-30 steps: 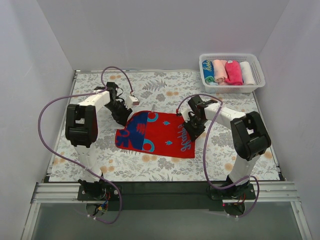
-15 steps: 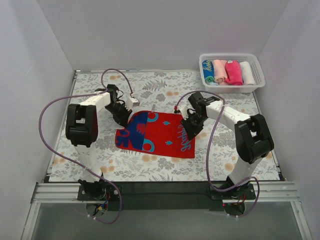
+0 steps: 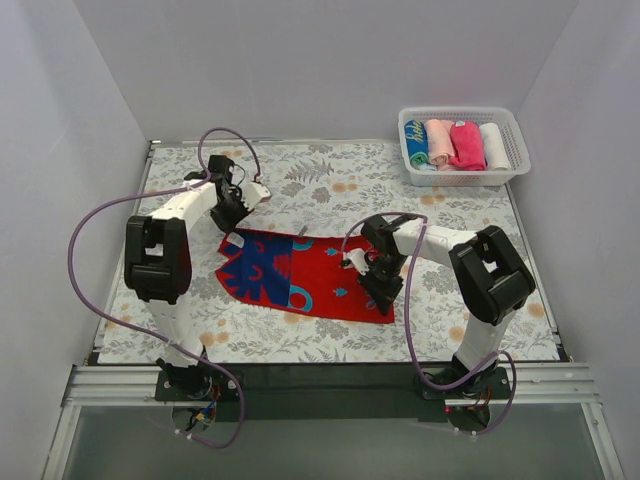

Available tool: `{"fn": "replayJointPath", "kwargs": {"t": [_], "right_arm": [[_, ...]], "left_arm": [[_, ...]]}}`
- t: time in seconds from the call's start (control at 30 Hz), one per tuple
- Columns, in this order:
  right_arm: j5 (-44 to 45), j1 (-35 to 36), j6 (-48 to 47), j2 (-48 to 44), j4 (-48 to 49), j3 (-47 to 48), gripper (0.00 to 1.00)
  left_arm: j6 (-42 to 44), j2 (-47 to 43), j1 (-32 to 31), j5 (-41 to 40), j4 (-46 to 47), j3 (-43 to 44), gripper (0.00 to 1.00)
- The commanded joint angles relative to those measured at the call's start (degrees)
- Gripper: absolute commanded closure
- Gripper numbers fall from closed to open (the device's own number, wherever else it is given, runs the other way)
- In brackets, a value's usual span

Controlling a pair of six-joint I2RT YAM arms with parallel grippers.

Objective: Roll the towels
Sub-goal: Flatten the towel

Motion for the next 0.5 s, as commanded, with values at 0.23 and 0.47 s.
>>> {"fn": "replayJointPath", "kwargs": {"t": [0.23,0.47], "right_arm": [[14.76,-0.44,-4.00,2.12,1.93,-0.24,0.88],[6.08,-2.37,-4.45,-3.40,-0.89,5.91,0.62]], "left_arm": [[3.61,4.61,0.15,-10.87,9.92,12.49,0.74],[0.62,4.44,4.18,-1.13,4.30,16.28,0.54]]}}
